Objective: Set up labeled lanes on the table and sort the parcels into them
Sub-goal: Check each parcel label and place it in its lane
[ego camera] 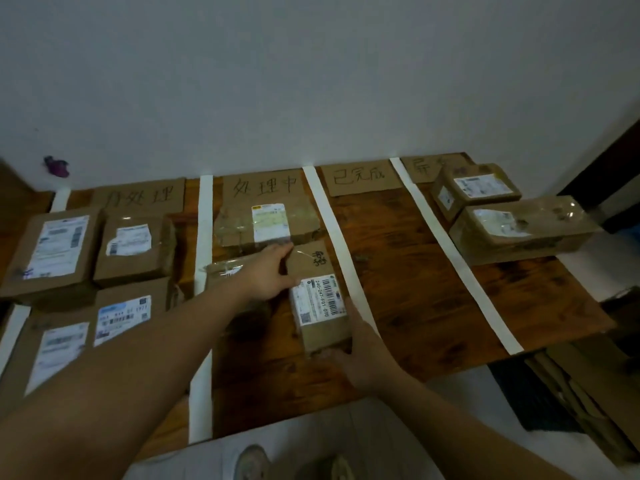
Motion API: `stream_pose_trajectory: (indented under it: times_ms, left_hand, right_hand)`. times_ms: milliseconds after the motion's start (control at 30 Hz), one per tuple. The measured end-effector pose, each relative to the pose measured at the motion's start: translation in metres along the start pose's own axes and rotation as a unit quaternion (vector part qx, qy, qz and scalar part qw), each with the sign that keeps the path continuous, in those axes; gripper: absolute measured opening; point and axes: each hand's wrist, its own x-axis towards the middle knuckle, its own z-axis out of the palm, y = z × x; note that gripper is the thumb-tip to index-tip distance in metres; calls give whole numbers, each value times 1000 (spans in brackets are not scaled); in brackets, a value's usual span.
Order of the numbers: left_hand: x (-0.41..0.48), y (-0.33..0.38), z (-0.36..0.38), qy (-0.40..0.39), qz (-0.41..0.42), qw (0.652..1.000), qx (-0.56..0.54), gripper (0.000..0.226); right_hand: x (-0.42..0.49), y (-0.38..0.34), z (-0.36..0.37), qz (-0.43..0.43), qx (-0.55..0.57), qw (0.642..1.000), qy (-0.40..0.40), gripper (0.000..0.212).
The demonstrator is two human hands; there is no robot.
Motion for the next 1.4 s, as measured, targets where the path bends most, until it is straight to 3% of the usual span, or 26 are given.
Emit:
stream_pose_trajectory:
  times_ms: [300,533,633,700,767,900,1033,1233,1400]
  left_hand:
    - [-1,-12,3,74,-68,980,174,67]
    - [-4,-17,2,58,-61,996,3,66]
    - [0,-19,1,50,-66,990,-114,80]
    - [3,-20,-4,39,-65,991,-108,97]
    - [9,-23,-10,31,-78,996,-27,107]
    - [10,-22,-17,-12,-67,994,-86,98]
    - [-17,-3,-24,91,-8,991,-101,77]
    - [-80,13,-41,262,84,937,-216,66]
    - [-97,14,-55,316,115,916,-219,68]
  right_hand:
    - [26,1,-4,-46,-50,998,-6,83]
    - [27,1,1,-40,-30,999,-10,82]
    - [26,0,2,-36,26,999,11,77]
    - [25,-4,1,-27,44,998,43,62]
    - [24,-8,-1,-19,44,997,65,50]
    - [26,-14,-8,22,65,995,70,49]
    - [21,-24,-25,46,85,988,124,51]
    - [2,-67,-67,-28,122,971,202,47]
    - [-4,-99,-76,-91,113,959,242,43]
